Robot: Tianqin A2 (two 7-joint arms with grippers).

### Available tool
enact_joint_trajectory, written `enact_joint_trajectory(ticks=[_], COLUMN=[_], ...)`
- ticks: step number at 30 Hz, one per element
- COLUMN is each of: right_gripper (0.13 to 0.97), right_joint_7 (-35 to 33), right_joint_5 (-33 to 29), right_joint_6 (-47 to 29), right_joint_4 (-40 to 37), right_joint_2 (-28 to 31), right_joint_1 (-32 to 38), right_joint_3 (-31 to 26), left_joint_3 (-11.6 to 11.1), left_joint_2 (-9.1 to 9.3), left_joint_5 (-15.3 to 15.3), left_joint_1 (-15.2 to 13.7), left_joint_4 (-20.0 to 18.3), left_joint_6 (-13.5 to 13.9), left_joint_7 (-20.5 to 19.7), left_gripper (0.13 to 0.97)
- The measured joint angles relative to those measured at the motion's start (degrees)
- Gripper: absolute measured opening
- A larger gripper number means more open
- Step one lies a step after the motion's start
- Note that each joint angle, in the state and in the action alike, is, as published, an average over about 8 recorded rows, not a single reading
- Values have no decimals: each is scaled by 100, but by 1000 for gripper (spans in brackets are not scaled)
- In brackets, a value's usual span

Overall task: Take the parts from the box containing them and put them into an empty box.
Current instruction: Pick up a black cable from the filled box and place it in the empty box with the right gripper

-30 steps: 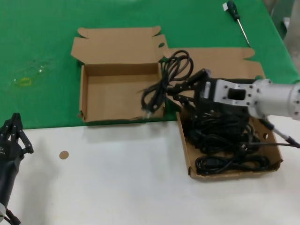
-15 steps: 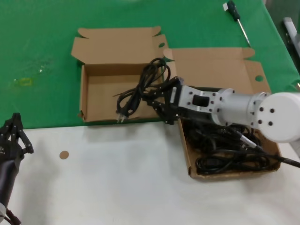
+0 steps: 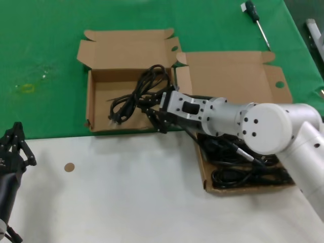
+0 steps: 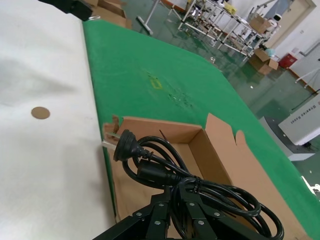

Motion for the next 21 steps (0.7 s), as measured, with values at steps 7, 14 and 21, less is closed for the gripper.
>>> enact_joint_trajectory(ticks=[7, 14, 21], right_gripper=[169, 169, 169], right_joint_7=[-81, -246, -531], right_joint_5=[-44, 59, 263], right_joint_6=[251, 550, 889], right_joint_4=[-507, -1163, -1891], right_joint_2=[-296, -595, -912], right_joint_1=[108, 296, 545], right_joint_3=[64, 120, 132], left_joint_3=[0, 0, 0], left_joint_2=[0, 0, 0], left_joint_5=[0, 0, 0], left_joint_1=[0, 0, 0], left_joint_4=[0, 0, 0], left_joint_6=[0, 0, 0], left_joint_7=[0, 0, 0], left_gripper=[152, 152, 152])
